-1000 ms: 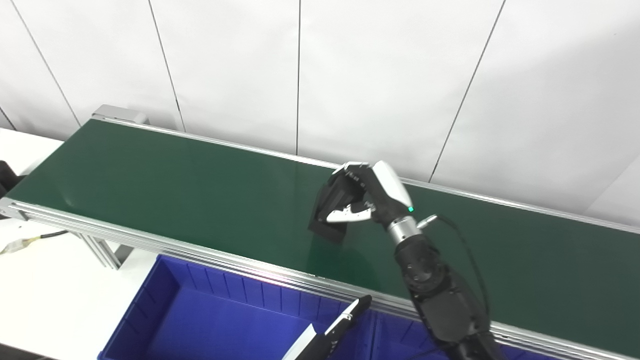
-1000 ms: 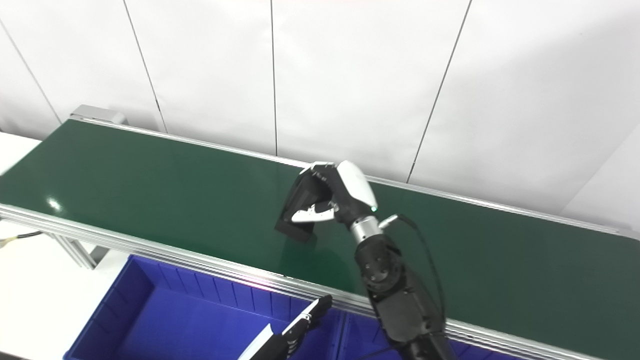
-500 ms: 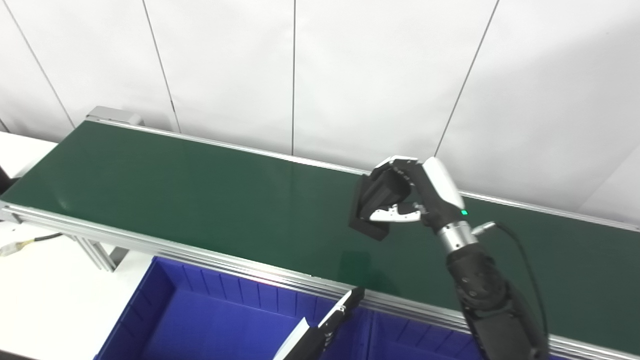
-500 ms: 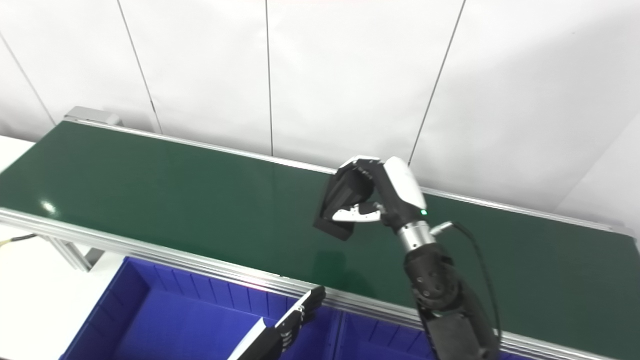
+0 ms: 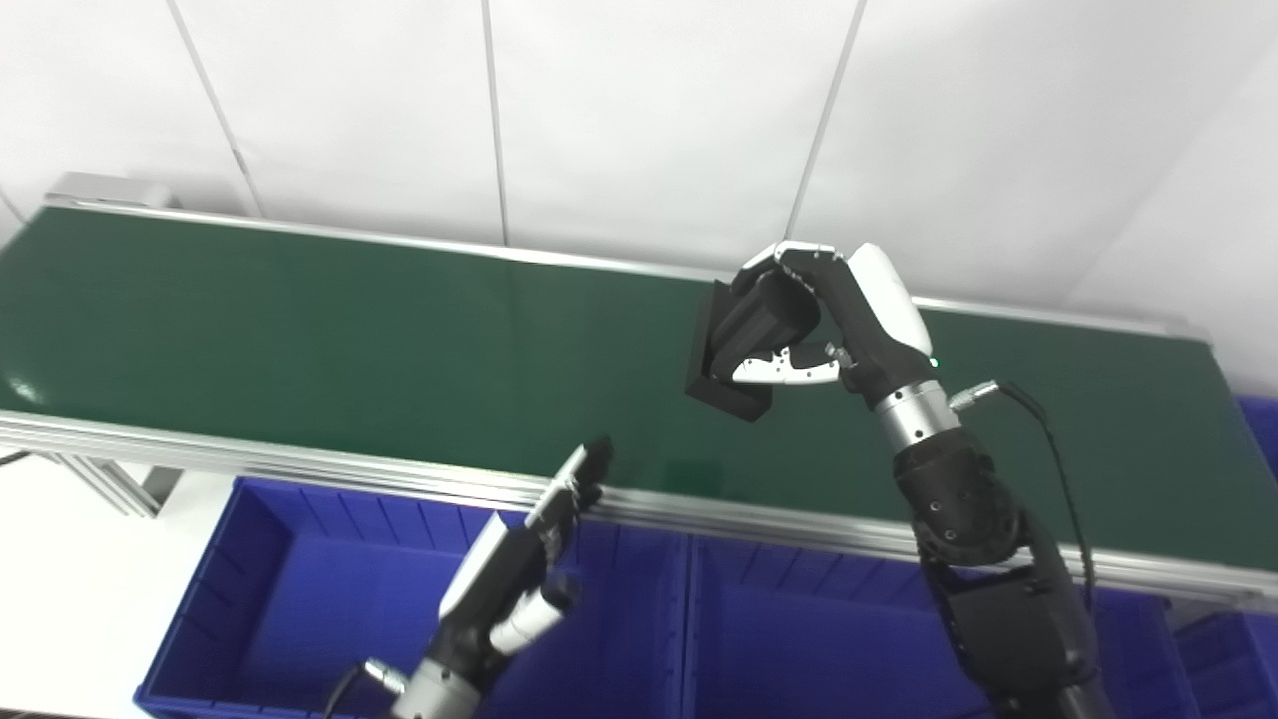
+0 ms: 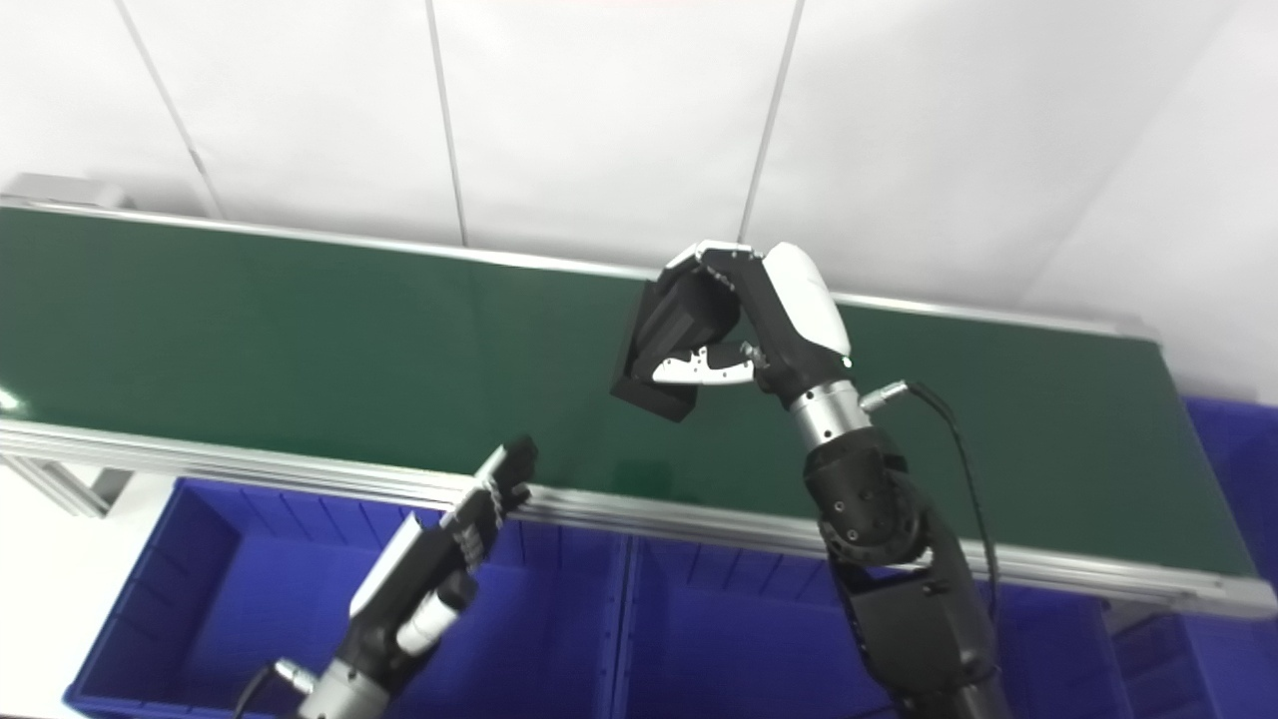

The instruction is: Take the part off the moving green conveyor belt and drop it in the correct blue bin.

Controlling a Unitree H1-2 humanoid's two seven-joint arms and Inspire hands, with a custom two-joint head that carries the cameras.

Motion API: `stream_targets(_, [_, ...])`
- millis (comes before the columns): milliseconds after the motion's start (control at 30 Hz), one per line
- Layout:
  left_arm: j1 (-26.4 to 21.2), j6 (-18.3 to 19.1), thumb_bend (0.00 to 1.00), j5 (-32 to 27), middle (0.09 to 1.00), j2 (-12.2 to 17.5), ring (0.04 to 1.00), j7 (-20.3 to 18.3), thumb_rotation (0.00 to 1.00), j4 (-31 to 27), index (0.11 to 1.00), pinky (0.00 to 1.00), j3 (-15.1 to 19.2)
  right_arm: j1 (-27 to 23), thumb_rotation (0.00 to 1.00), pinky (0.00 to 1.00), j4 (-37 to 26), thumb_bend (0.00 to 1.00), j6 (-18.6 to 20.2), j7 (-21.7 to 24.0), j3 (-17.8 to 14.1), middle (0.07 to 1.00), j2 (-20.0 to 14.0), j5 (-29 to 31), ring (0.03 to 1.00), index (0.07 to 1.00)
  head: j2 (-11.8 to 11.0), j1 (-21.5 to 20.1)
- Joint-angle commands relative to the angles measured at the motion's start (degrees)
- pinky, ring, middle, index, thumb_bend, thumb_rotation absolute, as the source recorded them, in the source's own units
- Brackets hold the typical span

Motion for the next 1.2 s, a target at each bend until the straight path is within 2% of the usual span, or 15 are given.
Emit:
stream_targets(0, [-0.9,-2.4,0.85,-1.3,1.000,-0.2,1.000,-0.5,0.94,-1.0,1.000,1.00,0.5,1.3,0.00,0.31,-4.6,0.52,1.5,0.3,-1.4,0.472,-1.4,-0.4,0.399,0.514,0.1,0.1])
stream_targets(233, [-1.2,0.3,0.86,-2.6,1.000,0.0,1.000,-0.5,0.94,-3.0,1.000,1.00,1.6,8.1,0.00,0.31,-10.7,0.52,0.8,2.4,-3.5,0.472,-4.3,-0.3,0.392,0.520,2.1,-0.1])
stream_targets(400, [-1.5,1.9,0.87,-3.7,1.000,0.2,1.000,-0.7,0.92,-3.5,1.000,1.00,2.6,12.6,0.00,0.31,-13.5,0.52,0.9,3.2,-4.7,0.469,-5.7,0.4,0.392,0.524,2.4,-0.6])
stream_targets(667, [-2.2,2.5,0.88,-4.4,1.000,-0.3,1.000,-0.8,0.91,-3.3,1.000,1.00,3.2,20.5,0.00,0.32,-17.2,0.52,0.8,5.4,-4.5,0.468,-7.6,-3.1,0.389,0.528,2.5,0.1])
stream_targets(767, [-2.5,2.3,0.88,-4.5,1.000,-0.3,1.000,-0.9,0.90,-3.1,1.000,1.00,3.3,23.0,0.00,0.34,-17.3,0.52,1.2,6.4,-3.9,0.483,-7.7,-4.4,0.398,0.519,2.3,0.2])
stream_targets(933, [-2.7,2.1,0.87,-4.2,1.000,-0.2,1.000,-0.7,0.91,-2.7,1.000,1.00,3.4,25.5,0.00,0.32,-13.5,0.52,-2.0,6.5,-0.6,0.479,-8.0,-6.8,0.384,0.523,2.4,0.3])
stream_targets(1000, [-2.7,1.9,0.88,-4.0,1.000,-0.1,1.000,-0.7,0.91,-2.6,1.000,1.00,3.5,25.8,0.00,0.28,-12.0,0.51,-3.3,6.1,0.7,0.459,-8.2,-7.5,0.366,0.529,2.5,0.3])
stream_targets(1167, [-2.6,2.3,0.89,-4.7,1.000,-0.1,1.000,-0.9,0.90,-3.0,1.000,1.00,3.5,25.9,0.00,0.27,-7.8,0.51,-6.2,5.3,4.0,0.447,-9.1,-9.8,0.366,0.526,2.5,-0.1])
